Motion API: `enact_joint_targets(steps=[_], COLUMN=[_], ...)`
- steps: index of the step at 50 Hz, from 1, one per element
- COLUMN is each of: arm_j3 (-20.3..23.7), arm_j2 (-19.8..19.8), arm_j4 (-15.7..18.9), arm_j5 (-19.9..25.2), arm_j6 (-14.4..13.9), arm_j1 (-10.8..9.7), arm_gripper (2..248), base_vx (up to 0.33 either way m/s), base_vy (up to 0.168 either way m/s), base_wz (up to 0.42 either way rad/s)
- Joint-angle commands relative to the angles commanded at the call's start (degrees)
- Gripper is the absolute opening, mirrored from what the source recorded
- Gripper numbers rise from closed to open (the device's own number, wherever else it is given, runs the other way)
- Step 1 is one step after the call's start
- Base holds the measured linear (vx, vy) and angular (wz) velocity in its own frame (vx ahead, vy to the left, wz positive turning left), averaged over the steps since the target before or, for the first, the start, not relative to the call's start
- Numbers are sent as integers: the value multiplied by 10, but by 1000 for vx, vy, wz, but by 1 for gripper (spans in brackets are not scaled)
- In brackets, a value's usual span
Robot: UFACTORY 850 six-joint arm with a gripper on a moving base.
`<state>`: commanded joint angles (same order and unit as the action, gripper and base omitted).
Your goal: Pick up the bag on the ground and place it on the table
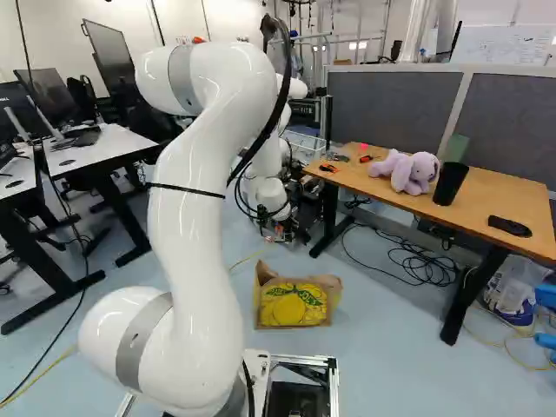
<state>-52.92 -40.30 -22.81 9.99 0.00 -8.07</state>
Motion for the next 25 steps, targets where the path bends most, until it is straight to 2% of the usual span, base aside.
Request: enact_joint_targets(steps=[25], arm_j3=[-31], arm_j2=[-54], arm_j4=[0], arm_j5=[0], arm_j6=[0], arm_j1=[0], arm_gripper=[247], base_vx=[0], base_vy=[0], base_wz=[0])
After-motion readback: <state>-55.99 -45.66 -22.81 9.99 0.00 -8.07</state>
